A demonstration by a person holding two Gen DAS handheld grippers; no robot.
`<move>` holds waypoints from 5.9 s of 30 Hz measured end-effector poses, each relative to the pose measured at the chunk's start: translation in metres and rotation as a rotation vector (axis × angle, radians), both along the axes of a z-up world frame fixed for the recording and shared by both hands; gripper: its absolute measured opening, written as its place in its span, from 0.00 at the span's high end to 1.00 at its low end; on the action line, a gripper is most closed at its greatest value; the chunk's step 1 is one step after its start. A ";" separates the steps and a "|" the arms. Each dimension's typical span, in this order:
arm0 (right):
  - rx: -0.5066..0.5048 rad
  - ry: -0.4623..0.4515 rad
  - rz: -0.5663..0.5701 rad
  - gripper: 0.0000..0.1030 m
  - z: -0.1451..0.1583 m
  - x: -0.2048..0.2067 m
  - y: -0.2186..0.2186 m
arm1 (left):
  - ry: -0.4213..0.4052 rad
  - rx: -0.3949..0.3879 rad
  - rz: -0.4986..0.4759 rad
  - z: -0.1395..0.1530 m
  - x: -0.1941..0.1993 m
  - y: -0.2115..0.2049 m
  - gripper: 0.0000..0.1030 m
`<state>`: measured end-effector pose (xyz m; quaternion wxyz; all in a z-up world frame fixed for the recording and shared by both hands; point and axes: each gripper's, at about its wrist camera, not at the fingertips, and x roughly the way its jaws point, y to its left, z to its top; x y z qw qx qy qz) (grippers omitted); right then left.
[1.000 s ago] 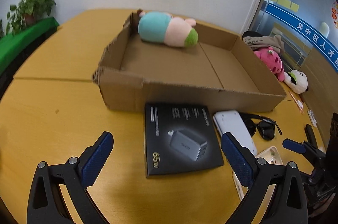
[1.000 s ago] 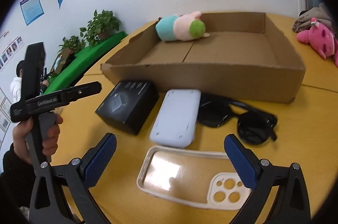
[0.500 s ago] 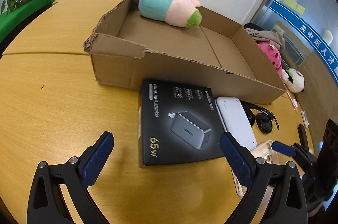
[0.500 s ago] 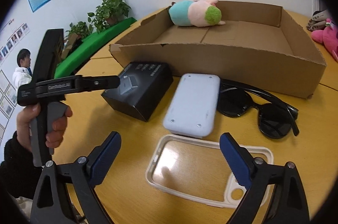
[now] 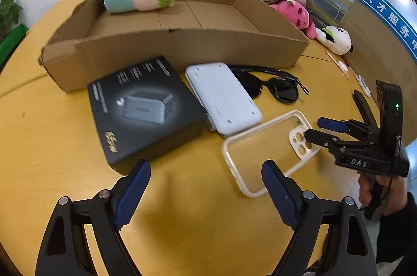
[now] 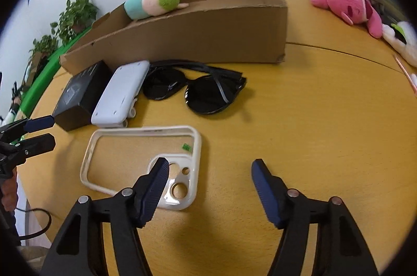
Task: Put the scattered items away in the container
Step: 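Grasp the clear white-rimmed phone case rim with the right gripper, then lift the phone case with the right gripper over the cardboard box, then open the right gripper to drop the phone case into the box, then withdraw the right gripper from the box toward the black charger box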
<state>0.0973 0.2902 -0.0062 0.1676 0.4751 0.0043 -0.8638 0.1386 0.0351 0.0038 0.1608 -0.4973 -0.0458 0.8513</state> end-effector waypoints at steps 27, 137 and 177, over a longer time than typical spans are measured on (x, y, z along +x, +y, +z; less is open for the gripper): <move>0.032 0.106 -0.034 0.95 0.022 0.027 -0.014 | -0.011 0.046 0.061 0.003 0.010 0.027 0.91; 0.061 0.274 0.063 0.01 0.120 -0.111 -0.125 | 0.530 -0.150 0.388 0.128 -0.083 -0.067 0.00; -0.062 0.280 0.043 0.01 0.116 -0.107 -0.046 | 0.446 -0.241 0.362 0.120 -0.079 -0.008 0.00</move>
